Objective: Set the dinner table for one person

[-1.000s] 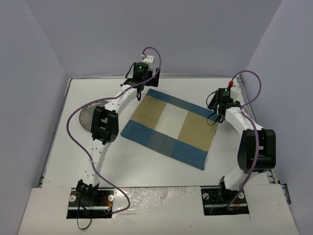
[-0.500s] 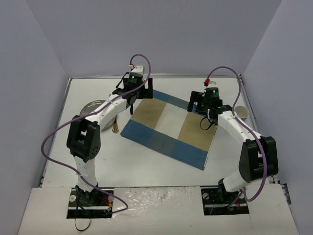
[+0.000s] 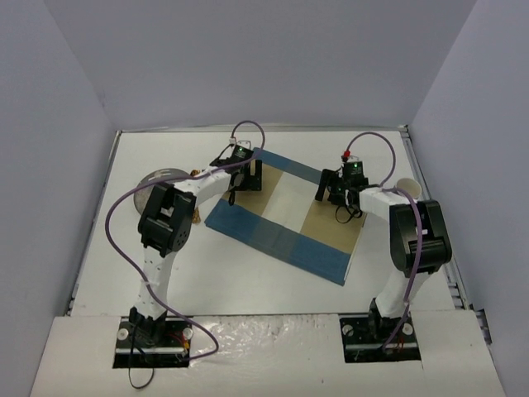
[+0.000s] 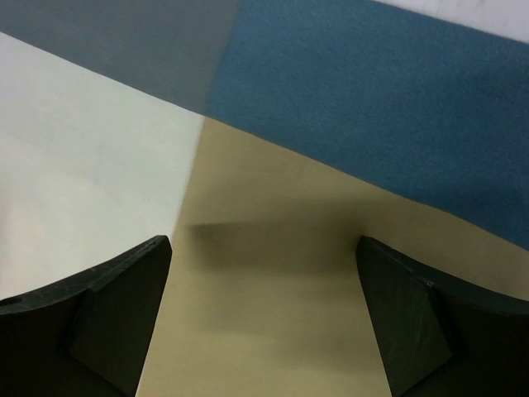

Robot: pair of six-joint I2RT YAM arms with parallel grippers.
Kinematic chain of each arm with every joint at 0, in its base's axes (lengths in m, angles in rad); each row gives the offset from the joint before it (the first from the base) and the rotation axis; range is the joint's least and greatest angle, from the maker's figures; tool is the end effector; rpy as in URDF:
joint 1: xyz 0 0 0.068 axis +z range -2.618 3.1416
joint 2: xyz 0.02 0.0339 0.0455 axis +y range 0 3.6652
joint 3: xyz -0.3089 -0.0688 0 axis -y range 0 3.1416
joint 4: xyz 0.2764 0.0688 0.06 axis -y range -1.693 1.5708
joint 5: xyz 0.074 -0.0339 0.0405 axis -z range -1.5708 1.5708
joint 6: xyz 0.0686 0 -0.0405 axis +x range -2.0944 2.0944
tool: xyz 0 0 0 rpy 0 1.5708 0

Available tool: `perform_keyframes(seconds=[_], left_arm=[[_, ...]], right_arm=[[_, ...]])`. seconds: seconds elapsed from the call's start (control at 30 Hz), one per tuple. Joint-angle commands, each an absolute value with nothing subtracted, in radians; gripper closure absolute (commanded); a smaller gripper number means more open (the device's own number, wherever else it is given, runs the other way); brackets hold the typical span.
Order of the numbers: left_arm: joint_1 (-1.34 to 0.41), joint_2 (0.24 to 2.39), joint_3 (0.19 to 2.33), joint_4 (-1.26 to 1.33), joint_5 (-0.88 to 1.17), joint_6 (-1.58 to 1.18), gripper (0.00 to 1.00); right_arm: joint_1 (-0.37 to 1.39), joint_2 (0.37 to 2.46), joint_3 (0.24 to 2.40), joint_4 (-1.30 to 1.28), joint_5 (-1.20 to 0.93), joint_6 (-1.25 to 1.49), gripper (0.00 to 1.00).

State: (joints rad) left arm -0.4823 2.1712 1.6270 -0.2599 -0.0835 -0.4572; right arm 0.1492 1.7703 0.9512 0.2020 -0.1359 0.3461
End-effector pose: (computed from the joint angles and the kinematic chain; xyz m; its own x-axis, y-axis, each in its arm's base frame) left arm 0.4995 -0.2551 0.1741 -0.7539 -0.1018 -0.6490 0.0871 0.9637 -0.2524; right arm 0.4234 0.0730 0.1732 -0.6253 0.2459 -0.7406 -0.0472 0.9354 0.3504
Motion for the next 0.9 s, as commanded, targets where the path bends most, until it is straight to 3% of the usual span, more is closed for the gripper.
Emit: perform_keyframes(seconds=[0.0,0.33,0.87], left_arm=[[-0.495,2.236,1.761,-0.270,-0.060,-0.479,0.03],[-0.503,2.379,1.940,-0.287,-0.005,-0.502,0.03],[-0.508,2.495,2.131,-0.275,0.045,-0.461,0.03]], right_arm=[[0.099,1.815,0.962,0.282,-0.133,0.382,0.09],[0.012,1.954,1.057,0.256,-0.108,0.388,0.08],[-0.040,1.974,1.101,0.171,-0.021,0.441,0.07]])
